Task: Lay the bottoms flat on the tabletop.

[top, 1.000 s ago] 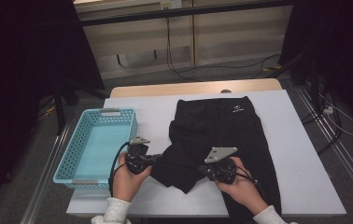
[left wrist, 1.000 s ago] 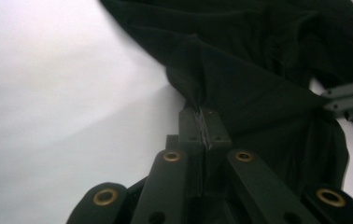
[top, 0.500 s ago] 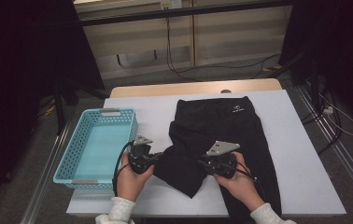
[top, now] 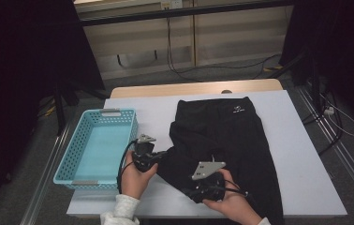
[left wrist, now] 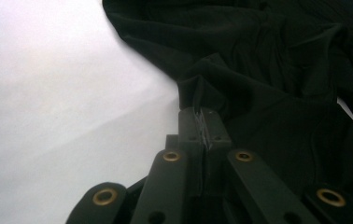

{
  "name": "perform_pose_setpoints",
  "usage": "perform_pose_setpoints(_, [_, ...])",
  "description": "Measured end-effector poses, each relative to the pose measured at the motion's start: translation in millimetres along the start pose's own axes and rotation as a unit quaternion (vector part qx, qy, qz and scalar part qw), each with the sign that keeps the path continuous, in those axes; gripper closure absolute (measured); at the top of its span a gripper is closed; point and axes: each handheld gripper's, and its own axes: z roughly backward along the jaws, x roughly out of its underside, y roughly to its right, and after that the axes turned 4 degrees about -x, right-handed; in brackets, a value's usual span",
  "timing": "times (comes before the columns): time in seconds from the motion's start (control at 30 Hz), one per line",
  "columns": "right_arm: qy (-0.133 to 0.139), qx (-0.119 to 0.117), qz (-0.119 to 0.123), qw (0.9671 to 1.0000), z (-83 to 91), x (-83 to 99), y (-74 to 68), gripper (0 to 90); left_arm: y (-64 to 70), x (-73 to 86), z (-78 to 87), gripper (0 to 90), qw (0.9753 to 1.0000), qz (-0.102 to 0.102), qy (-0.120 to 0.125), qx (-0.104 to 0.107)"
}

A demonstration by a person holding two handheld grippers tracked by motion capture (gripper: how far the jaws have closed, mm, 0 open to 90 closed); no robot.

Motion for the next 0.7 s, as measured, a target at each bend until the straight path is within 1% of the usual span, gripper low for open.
perform_pose_setpoints(0.03, [-0.014,0.007,0.009,0.9998,-3.7,1.2,-1.4,40.4,0.0,-0.1,-0.8,88.7,1.0000,0.000,0.002,-0.001])
perform_pose_setpoints(0.07, [-0.024,0.004,0.014,0.9996,-6.5,2.8,-1.1,42.8,-0.1,-0.2,-1.3,88.7,1.0000,0.000,0.002,0.001])
perform_pose_setpoints(0.1, [-0.019,0.007,0.008,0.9998,-8.0,5.1,-0.3,46.6,-0.3,-0.2,-1.7,88.7,1.0000,0.000,0.002,0.002])
perform_pose_setpoints(0.13, [-0.012,0.009,0.008,0.9999,-7.5,6.3,2.3,55.6,-0.2,-0.2,-2.2,88.8,1.0000,0.002,0.005,0.001])
perform_pose_setpoints(0.17, [-0.010,0.011,0.006,0.9999,-6.7,6.3,4.4,67.4,-0.3,-0.2,-2.6,88.8,1.0000,0.003,0.005,0.001])
perform_pose_setpoints(0.2, [-0.009,0.011,0.002,0.9999,-5.2,6.2,7.0,84.2,-0.7,-0.3,-2.7,88.8,1.0000,0.005,0.005,0.002])
perform_pose_setpoints(0.23, [-0.010,0.005,-0.001,0.9999,-3.8,6.7,10.1,87.0,-1.0,-0.6,-2.2,88.8,1.0000,0.005,0.005,0.004])
perform_pose_setpoints(0.27, [-0.009,-0.003,-0.005,0.9999,-2.8,7.2,12.4,87.4,-0.8,-0.9,-2.1,88.9,1.0000,0.006,0.007,0.002])
perform_pose_setpoints(0.3, [-0.012,-0.005,-0.004,0.9999,0.1,7.2,13.8,87.4,-0.3,-1.6,-1.4,88.9,0.9999,0.008,0.007,0.004])
perform_pose_setpoints(0.33, [-0.008,-0.003,-0.003,1.0000,4.8,6.9,15.6,87.4,0.2,-2.5,-0.1,88.9,0.9999,0.010,0.007,0.007])
perform_pose_setpoints(0.37, [0.006,-0.002,-0.012,0.9999,10.9,6.3,17.8,87.5,1.0,-3.6,1.2,89.0,0.9999,0.012,0.010,0.007])
perform_pose_setpoints(0.4, [0.019,-0.005,-0.022,0.9996,17.6,5.6,20.5,87.6,1.7,-4.7,3.1,89.0,0.9999,0.009,0.012,0.007])
perform_pose_setpoints(0.43, [0.028,-0.005,-0.026,0.9992,24.2,5.0,23.5,87.6,2.3,-5.9,4.8,89.0,0.9998,0.010,0.012,0.010])
perform_pose_setpoints(0.5, [0.043,-0.003,-0.033,0.9985,36.4,4.5,27.5,87.6,2.7,-7.1,7.2,89.0,0.9998,0.012,0.007,0.017])
perform_pose_setpoints(0.53, [0.047,-0.006,-0.034,0.9983,41.3,4.7,28.6,87.6,3.1,-6.8,7.7,89.0,0.9998,0.013,0.006,0.016])
perform_pose_setpoints(0.57, [0.048,-0.012,-0.035,0.9982,44.5,5.7,29.2,87.6,3.4,-6.3,8.1,89.0,0.9998,0.013,0.005,0.015])
perform_pose_setpoints(0.6, [0.048,-0.015,-0.036,0.9981,46.0,7.2,29.0,87.5,3.9,-5.4,8.3,88.9,0.9997,0.014,-0.003,0.017])
perform_pose_setpoints(0.67, [0.038,-0.024,-0.030,0.9985,43.8,10.8,26.4,87.5,5.6,-3.0,8.7,88.9,0.9996,0.016,-0.014,0.020])
perform_pose_setpoints(0.7, [0.033,-0.029,-0.025,0.9987,41.3,12.8,24.1,87.4,6.8,-0.9,9.3,88.9,0.9993,0.018,-0.024,0.021])
